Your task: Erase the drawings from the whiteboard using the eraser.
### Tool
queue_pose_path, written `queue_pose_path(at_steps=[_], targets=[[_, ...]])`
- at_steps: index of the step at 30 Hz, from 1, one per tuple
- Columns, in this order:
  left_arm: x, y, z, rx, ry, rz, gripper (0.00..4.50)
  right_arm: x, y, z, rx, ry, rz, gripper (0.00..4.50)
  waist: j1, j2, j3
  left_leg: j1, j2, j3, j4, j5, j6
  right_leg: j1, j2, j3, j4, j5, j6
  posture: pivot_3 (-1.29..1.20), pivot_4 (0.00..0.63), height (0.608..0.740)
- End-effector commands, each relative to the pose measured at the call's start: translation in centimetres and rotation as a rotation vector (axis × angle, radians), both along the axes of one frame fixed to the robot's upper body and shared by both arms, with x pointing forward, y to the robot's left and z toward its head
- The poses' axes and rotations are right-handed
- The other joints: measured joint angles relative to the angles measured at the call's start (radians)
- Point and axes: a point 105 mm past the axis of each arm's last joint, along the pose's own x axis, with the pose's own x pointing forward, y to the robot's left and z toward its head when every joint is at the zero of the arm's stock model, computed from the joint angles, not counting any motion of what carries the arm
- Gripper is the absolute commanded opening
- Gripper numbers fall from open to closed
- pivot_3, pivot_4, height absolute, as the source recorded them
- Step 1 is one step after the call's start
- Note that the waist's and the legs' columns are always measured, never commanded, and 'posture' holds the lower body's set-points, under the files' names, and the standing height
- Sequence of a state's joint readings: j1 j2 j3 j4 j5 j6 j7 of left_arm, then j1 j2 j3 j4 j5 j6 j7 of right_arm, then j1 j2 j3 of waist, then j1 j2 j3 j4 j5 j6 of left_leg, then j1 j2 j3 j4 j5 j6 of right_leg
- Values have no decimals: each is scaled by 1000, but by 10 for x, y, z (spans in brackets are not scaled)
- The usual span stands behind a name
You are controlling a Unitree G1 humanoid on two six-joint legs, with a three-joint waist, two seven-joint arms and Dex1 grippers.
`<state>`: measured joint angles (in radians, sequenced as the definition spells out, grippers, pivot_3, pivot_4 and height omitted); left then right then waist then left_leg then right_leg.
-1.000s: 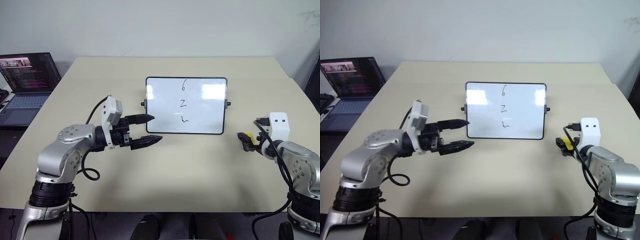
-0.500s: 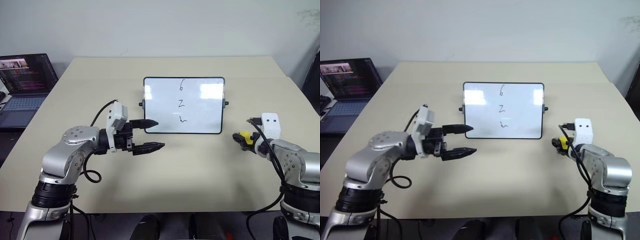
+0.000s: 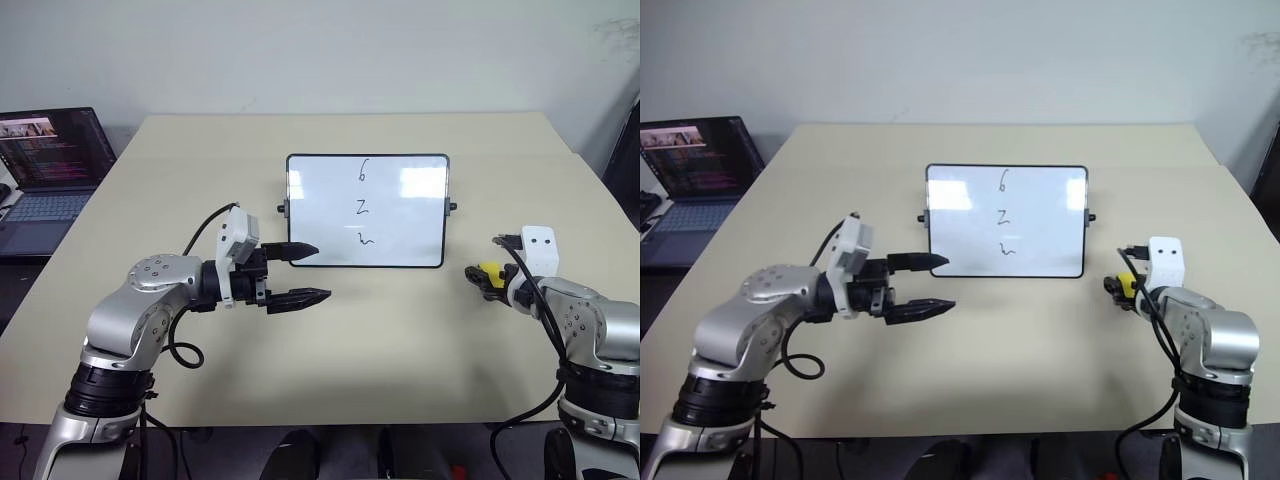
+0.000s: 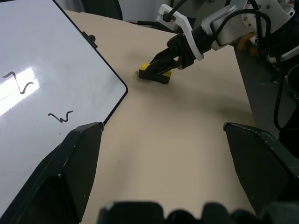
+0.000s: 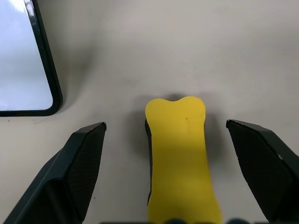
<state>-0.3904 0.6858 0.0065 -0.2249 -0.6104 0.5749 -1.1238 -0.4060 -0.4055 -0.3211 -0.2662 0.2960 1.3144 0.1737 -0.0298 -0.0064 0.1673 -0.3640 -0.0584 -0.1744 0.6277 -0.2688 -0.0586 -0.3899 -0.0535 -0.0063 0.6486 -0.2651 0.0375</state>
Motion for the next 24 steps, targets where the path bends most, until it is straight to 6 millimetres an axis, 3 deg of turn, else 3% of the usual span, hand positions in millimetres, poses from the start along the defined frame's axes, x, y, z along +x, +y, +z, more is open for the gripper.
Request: queue_pose_path(at_steps=[1,6,8,17,24], targets=[[1,-1,9,3,-47,-3,4500,2,-6,13,-13,-54,-20,4472,0,0,0,0,0,0,0,0,0,0,0,0,0,0,0,0,150,740],[-1,-1,8,5,-41,-8,4500,0,-7,11,-7,-51,-30,4472,0,0,0,0,0,0,0,0,0,0,0,0,0,0,0,0,150,740],[-1,-1,10,5,-43,-9,4500,-1,-9,10,-7,-51,-48,4113,0,0,0,0,0,0,0,0,0,0,0,0,0,0,0,0,150,740],[3,0,14,8,-60,0,4500,-3,-11,7,4,-38,-66,1066,-1,0,0,0,0,1,0,0,0,0,0,0,0,0,0,0,150,740],[5,2,15,10,-67,6,4500,-3,-11,7,5,-40,-67,959,-1,0,0,0,0,1,0,0,0,0,0,1,1,0,0,0,150,740]])
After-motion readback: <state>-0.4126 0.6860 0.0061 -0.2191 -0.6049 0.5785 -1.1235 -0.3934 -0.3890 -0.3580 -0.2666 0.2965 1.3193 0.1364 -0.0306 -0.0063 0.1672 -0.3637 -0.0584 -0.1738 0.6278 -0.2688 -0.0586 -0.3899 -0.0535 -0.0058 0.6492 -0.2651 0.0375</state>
